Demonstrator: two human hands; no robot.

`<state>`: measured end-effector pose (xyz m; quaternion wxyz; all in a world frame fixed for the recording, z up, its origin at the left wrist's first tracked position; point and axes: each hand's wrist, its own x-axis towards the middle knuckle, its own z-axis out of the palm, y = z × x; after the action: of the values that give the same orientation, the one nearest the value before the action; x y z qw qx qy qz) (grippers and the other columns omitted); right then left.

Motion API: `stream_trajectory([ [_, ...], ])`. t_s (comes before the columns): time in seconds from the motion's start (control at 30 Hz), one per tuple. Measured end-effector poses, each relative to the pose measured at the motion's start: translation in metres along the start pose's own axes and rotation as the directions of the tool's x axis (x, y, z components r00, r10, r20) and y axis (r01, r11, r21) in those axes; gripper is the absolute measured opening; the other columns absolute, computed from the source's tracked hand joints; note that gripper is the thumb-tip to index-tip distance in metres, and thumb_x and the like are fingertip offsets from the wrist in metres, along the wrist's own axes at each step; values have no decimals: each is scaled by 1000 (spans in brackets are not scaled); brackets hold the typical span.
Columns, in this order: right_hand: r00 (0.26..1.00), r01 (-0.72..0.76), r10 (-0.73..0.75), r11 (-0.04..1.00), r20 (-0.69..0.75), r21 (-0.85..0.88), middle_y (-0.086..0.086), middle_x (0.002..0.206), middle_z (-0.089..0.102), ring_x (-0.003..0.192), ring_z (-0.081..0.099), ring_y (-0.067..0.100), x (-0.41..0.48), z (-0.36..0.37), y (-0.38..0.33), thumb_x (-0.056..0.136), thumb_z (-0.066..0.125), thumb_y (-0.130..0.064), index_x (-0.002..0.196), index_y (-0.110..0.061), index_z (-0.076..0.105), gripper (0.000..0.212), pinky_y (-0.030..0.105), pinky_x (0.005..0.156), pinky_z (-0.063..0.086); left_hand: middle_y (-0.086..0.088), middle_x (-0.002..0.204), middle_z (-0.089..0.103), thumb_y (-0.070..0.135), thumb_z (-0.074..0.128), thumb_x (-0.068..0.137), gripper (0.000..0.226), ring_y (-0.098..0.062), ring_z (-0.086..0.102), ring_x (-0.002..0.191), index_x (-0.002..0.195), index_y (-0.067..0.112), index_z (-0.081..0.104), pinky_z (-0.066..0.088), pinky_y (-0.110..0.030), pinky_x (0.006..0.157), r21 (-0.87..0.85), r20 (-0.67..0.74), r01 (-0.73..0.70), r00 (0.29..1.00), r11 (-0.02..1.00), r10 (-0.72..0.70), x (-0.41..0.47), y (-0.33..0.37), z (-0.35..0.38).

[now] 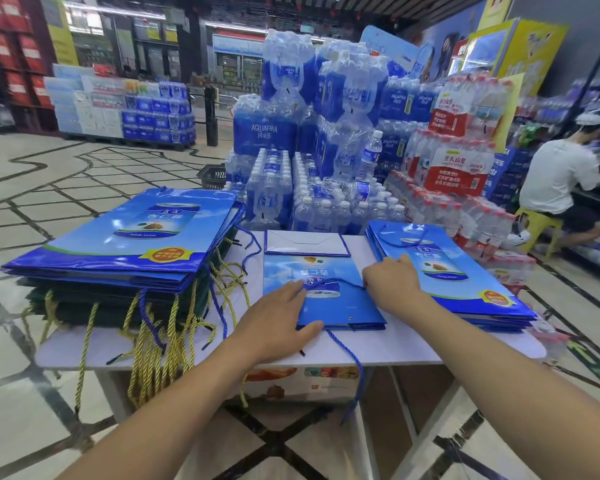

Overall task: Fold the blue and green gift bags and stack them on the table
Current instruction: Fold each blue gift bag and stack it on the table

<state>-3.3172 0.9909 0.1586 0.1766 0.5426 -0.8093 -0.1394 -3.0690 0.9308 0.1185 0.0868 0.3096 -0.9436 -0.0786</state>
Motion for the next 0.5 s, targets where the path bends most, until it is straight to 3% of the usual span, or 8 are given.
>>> stream_trajectory([
  [0.07, 1000, -21, 21, 989, 2, 147, 1, 99, 68, 99, 58, 25, 1, -7, 1, 97, 47, -20, 107, -22, 63, 19, 40, 85, 36, 9, 172, 7, 74, 31, 99, 85, -12, 10, 158, 165, 23, 19, 18, -35, 127, 8, 1, -24, 1000, 1000, 24, 0, 0, 0],
  [0.1, 999, -44, 42, 939, 13, 341, 1, 98, 69, 95, 61, 24, 1, -13, 2, 98, 46, -23, 105, -21, 60, 16, 39, 82, 41, 10, 172, 9, 74, 31, 98, 82, -12, 12, 157, 164, 28, 20, 18, -35, 127, 5, -2, -39, 999, 999, 39, 0, -1, 0],
  [0.17, 993, -110, 42, 679, 110, 726, -3, 89, 73, 82, 64, 19, -1, -27, -2, 100, 47, -24, 102, -20, 57, 10, 37, 73, 50, 11, 172, 12, 74, 32, 98, 74, -14, 14, 157, 162, 38, 22, 19, -38, 126, 1, -5, -60, 998, 998, 60, 1, -2, 1],
  [0.23, 986, -137, -19, 482, 166, 865, -2, 82, 76, 70, 63, 15, -5, -35, -8, 101, 52, -22, 102, -18, 60, 9, 34, 67, 53, 10, 172, 14, 73, 30, 99, 69, -15, 14, 157, 160, 43, 25, 20, -39, 126, 16, 14, -63, 998, 998, 63, 1, -3, 1],
  [0.3, 978, -97, -113, 497, 175, 863, -1, 85, 77, 66, 64, 12, -9, -33, -12, 101, 57, -22, 104, -19, 65, 9, 26, 63, 52, 9, 172, 14, 73, 28, 100, 67, -15, 12, 158, 160, 43, 26, 18, -40, 127, 32, 36, -60, 998, 998, 58, 2, -2, 1],
  [0.37, 968, -63, -174, 531, 181, 845, -4, 92, 77, 74, 68, 11, -13, -24, -12, 99, 63, -28, 107, -24, 69, 10, 28, 72, 54, 9, 172, 12, 73, 26, 100, 67, -16, 11, 158, 160, 43, 25, 16, -40, 127, 40, 47, -62, 997, 997, 60, 2, -2, 1],
  [0.43, 973, -48, -162, 557, 165, 829, -6, 101, 73, 85, 67, 12, -15, -16, -8, 98, 66, -35, 115, -27, 68, 18, 31, 82, 53, 12, 172, 12, 72, 24, 101, 67, -15, 8, 158, 161, 42, 24, 13, -40, 128, 45, 49, -77, 996, 996, 75, 3, -3, 2],
  [0.5, 987, -36, -106, 602, 124, 798, -4, 103, 68, 86, 61, 9, -19, -13, -7, 97, 68, -38, 112, -25, 69, 20, 28, 76, 48, 15, 171, 13, 71, 23, 102, 66, -14, 7, 159, 161, 42, 23, 12, -41, 128, 35, 47, -87, 995, 996, 85, 2, -3, 3],
])
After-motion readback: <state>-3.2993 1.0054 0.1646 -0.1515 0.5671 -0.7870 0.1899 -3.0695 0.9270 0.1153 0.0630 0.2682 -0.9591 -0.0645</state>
